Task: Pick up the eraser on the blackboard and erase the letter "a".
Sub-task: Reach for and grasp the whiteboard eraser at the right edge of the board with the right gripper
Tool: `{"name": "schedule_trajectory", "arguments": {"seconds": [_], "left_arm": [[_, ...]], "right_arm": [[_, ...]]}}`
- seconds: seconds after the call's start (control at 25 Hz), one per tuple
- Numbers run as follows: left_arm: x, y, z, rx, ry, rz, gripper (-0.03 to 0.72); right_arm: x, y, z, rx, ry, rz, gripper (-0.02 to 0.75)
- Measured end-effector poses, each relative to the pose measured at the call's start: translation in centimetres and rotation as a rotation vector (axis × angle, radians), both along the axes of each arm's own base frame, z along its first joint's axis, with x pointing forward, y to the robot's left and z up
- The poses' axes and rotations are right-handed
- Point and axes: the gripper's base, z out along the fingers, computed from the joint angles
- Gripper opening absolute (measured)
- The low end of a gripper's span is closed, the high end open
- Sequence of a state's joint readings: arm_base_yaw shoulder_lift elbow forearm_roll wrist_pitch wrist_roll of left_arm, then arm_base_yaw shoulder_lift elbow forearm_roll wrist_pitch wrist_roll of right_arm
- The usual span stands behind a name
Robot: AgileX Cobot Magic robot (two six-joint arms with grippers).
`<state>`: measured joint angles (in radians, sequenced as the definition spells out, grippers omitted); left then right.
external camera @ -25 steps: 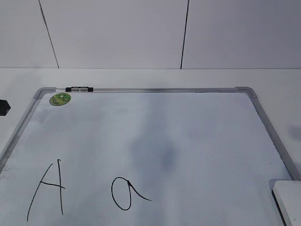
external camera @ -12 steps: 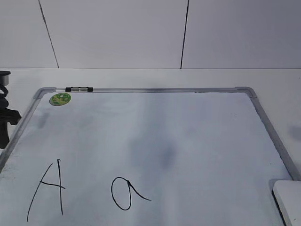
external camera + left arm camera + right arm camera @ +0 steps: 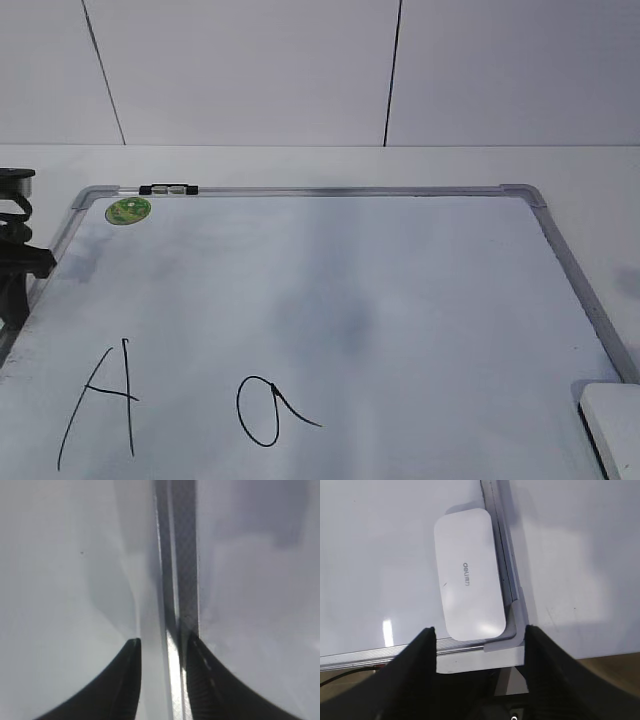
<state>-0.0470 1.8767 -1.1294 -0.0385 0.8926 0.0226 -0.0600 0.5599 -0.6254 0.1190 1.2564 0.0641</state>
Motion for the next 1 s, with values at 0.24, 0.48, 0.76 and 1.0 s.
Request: {"name": "schedule_trajectory", "arguments": {"seconds": [0.24, 0.48, 0.76, 1.0], "left_arm": [[0.1, 0.0, 0.0, -0.003, 0.001, 0.002, 0.193], [0.1, -0.2, 0.0, -0.019, 0.002, 0.021, 0.021], [0.1, -0.2, 0.0, -0.022, 0.002, 0.028, 0.016], [0.1, -0.2, 0.0, -0.024, 0.004, 0.031, 0.015]], "right_arm": [[0.0, 0.0, 0.0, -0.002, -0.002, -0.001, 0.433], [0.0, 0.0, 0.0, -0.004, -0.002, -0.001, 0.433], [0.0, 0.4, 0.1, 0.036, -0.005, 0.016, 0.622], [0.9, 0.9, -0.3, 0.041, 0.044, 0.114, 0.669]]}}
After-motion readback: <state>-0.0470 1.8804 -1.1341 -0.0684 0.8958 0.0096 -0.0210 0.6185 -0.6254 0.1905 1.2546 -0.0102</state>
